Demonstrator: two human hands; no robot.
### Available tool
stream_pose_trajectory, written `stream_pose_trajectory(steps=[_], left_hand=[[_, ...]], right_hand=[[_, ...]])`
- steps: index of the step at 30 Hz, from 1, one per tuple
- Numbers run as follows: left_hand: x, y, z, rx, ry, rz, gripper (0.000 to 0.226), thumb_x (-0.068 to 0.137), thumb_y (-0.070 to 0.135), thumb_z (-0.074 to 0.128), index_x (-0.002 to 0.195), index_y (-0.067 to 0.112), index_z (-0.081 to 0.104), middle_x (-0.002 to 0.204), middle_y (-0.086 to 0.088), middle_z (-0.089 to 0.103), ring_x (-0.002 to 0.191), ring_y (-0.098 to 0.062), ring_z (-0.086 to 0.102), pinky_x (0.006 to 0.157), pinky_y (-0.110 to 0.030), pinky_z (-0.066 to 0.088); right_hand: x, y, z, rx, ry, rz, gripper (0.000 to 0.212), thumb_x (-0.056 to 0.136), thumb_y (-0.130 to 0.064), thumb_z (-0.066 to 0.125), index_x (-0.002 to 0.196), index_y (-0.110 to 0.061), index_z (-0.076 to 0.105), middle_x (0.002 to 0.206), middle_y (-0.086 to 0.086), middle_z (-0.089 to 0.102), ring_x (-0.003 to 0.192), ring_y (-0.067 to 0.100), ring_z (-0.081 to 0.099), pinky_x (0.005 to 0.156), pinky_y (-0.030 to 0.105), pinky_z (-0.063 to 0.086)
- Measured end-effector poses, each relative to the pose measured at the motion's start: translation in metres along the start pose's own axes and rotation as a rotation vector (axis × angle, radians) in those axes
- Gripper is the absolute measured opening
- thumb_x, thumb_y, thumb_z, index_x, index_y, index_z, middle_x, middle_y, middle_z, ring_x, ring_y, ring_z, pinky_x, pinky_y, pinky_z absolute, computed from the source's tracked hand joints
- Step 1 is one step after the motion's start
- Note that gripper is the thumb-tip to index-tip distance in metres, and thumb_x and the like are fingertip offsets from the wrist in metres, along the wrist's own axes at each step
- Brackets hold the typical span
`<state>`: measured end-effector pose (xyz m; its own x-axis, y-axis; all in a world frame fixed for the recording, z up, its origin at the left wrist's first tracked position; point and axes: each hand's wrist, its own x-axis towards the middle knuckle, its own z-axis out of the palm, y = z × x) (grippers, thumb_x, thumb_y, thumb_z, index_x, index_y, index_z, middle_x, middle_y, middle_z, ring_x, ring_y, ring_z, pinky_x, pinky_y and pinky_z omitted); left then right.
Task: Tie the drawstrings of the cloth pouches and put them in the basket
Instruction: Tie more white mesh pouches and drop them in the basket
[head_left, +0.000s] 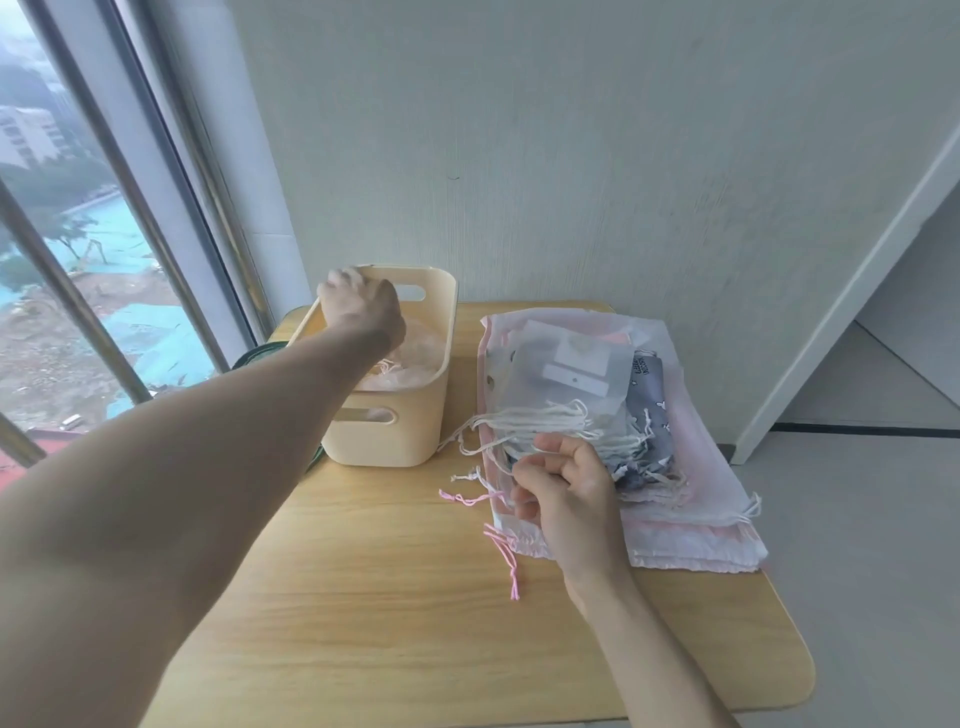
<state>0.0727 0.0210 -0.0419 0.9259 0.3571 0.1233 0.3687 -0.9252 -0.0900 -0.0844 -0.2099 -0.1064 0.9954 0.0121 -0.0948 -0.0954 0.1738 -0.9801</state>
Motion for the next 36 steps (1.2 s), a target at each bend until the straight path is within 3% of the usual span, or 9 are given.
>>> stream_pose_trajectory(steps=[3, 7, 10, 15, 21, 25, 28, 31, 36], left_hand=[[0.010, 0.007, -0.001, -0.019, 0.085, 0.157, 0.041, 0.087, 0.001, 0.057, 0.128, 0.002, 0.052, 0.127, -0.022, 0.048, 0.117, -0.038, 0.048, 0.094, -0.042, 0.047], [0.012, 0.006, 0.008, -0.062, -0.362, 0.269, 0.038, 0.092, 0.004, 0.045, 0.128, 0.003, 0.060, 0.122, -0.014, 0.062, 0.099, -0.031, 0.062, 0.084, -0.037, 0.055], [0.009, 0.002, 0.013, -0.104, -0.473, 0.223, 0.041, 0.099, 0.016, 0.038, 0.135, 0.007, 0.054, 0.132, -0.013, 0.058, 0.106, -0.031, 0.058, 0.088, -0.037, 0.049], [0.002, 0.007, -0.019, -0.336, -0.303, 0.138, 0.024, 0.096, 0.002, 0.038, 0.075, 0.003, 0.051, 0.085, -0.017, 0.058, 0.060, -0.023, 0.052, 0.054, -0.032, 0.045], [-0.029, 0.045, -0.061, -0.896, 0.265, 0.310, 0.028, 0.084, 0.002, 0.044, 0.091, 0.016, 0.067, 0.084, -0.002, 0.061, 0.076, -0.020, 0.053, 0.070, -0.024, 0.042], [-0.074, 0.092, -0.062, -0.800, 0.150, 0.628, 0.035, 0.084, 0.002, 0.046, 0.107, 0.015, 0.069, 0.095, -0.002, 0.069, 0.089, -0.022, 0.063, 0.076, -0.026, 0.048], [-0.086, 0.113, -0.026, -0.420, -0.127, 0.653, 0.048, 0.084, 0.002, 0.047, 0.131, 0.012, 0.056, 0.128, -0.008, 0.062, 0.123, -0.028, 0.054, 0.102, -0.043, 0.046], [-0.093, 0.116, 0.005, -0.311, -0.346, 0.676, 0.055, 0.087, 0.003, 0.050, 0.141, 0.010, 0.049, 0.140, -0.008, 0.054, 0.132, -0.028, 0.049, 0.109, -0.042, 0.042], [-0.100, 0.115, 0.025, -0.503, -0.154, 0.660, 0.033, 0.087, 0.007, 0.052, 0.112, 0.018, 0.072, 0.114, -0.002, 0.072, 0.102, -0.025, 0.066, 0.090, -0.040, 0.055]], right_hand=[[0.000, 0.002, 0.000, -0.045, -0.002, 0.001, 0.026, 0.088, 0.003, 0.067, 0.109, -0.010, 0.059, 0.086, 0.010, 0.068, 0.058, 0.010, 0.062, 0.058, 0.022, 0.053], [-0.001, 0.002, -0.002, -0.060, -0.016, -0.006, 0.025, 0.087, 0.005, 0.066, 0.107, -0.009, 0.060, 0.083, 0.009, 0.068, 0.059, 0.010, 0.062, 0.056, 0.018, 0.051], [0.000, 0.002, -0.003, -0.064, -0.026, -0.005, 0.025, 0.087, 0.005, 0.065, 0.107, -0.008, 0.059, 0.084, 0.010, 0.067, 0.060, 0.011, 0.062, 0.056, 0.018, 0.050], [0.004, -0.005, -0.008, -0.044, 0.010, -0.021, 0.018, 0.089, 0.007, 0.065, 0.102, -0.004, 0.062, 0.079, 0.011, 0.063, 0.061, 0.016, 0.058, 0.052, 0.020, 0.051], [0.011, -0.012, -0.030, -0.160, 0.144, -0.149, 0.013, 0.089, 0.003, 0.066, 0.095, -0.008, 0.065, 0.070, 0.004, 0.066, 0.058, 0.016, 0.061, 0.059, 0.032, 0.053], [0.019, -0.011, -0.042, -0.271, 0.271, -0.243, 0.014, 0.089, -0.003, 0.065, 0.092, -0.017, 0.065, 0.073, 0.002, 0.068, 0.064, 0.020, 0.064, 0.062, 0.038, 0.056], [0.022, -0.008, -0.051, -0.356, 0.335, -0.278, 0.013, 0.089, -0.008, 0.066, 0.094, -0.019, 0.065, 0.084, 0.003, 0.070, 0.074, 0.025, 0.068, 0.071, 0.047, 0.060], [0.022, -0.008, -0.056, -0.422, 0.328, -0.288, 0.014, 0.090, -0.007, 0.066, 0.099, -0.018, 0.064, 0.089, -0.004, 0.069, 0.074, 0.021, 0.069, 0.072, 0.046, 0.059], [0.025, -0.008, -0.061, -0.483, 0.252, -0.228, 0.021, 0.088, -0.011, 0.067, 0.104, -0.023, 0.061, 0.097, -0.006, 0.067, 0.078, 0.020, 0.069, 0.079, 0.047, 0.058]])
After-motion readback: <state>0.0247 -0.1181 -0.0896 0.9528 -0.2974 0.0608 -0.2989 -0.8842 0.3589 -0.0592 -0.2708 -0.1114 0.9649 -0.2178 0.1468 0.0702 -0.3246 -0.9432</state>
